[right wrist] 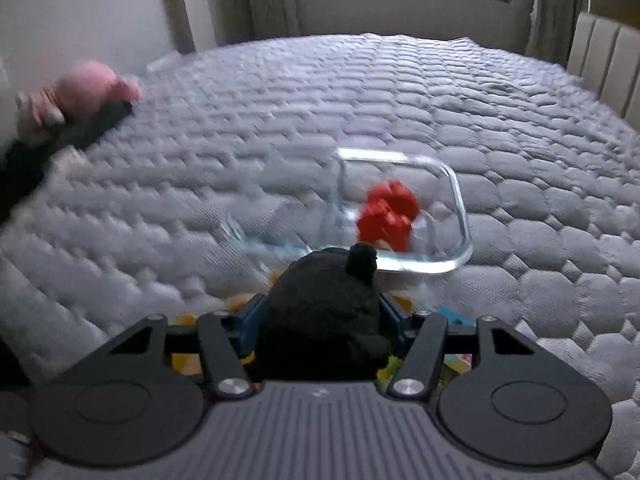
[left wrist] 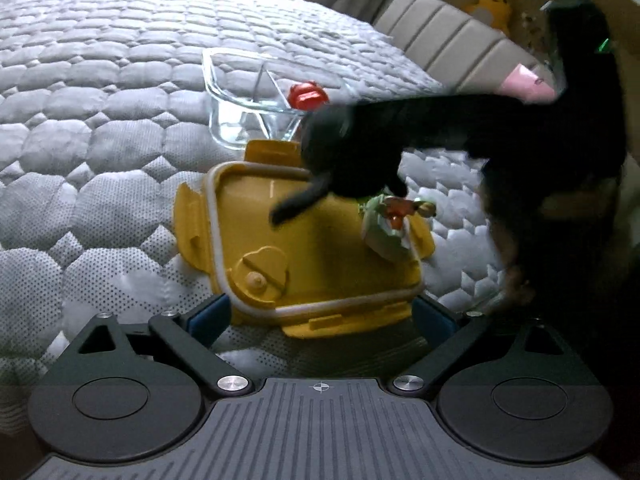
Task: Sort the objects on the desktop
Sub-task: 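Grasp the black plush bear with the right tool, then carry the black bear into the glass container and open the right tool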
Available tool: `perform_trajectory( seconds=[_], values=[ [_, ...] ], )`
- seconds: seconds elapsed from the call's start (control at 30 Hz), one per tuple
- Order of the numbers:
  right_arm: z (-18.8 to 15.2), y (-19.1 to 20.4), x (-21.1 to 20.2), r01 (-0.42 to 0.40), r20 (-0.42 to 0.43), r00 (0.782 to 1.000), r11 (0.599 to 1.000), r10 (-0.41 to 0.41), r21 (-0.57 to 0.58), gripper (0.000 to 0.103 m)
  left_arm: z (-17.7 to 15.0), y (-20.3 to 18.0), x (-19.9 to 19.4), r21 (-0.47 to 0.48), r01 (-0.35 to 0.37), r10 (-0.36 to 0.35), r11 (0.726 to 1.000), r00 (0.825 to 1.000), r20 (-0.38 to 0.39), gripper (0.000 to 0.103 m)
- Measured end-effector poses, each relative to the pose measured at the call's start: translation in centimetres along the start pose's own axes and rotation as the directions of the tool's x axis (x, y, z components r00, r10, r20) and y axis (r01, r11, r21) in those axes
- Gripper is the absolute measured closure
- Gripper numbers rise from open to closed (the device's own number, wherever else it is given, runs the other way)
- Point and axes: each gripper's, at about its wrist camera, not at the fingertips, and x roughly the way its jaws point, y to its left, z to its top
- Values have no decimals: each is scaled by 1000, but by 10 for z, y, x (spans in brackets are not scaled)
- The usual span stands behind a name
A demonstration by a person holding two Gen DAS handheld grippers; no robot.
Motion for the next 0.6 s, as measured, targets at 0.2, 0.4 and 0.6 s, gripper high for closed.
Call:
perform_trajectory(
  seconds=[0.2,0.4,0.6],
  values=[
    [45,5,0,-35,52,998,999,34,24,41,4,9,7,-73,16,-16,997,1000,-2,0],
    [76,6,7,-67,82,995,996,62,57,41,2,12,10,-87,-9,7,996,1000,-16,0],
    [80,-3,26,-89,69,994,990,82,112,41,3,21,14,-120,-9,5,993,999,-32,0]
  ],
)
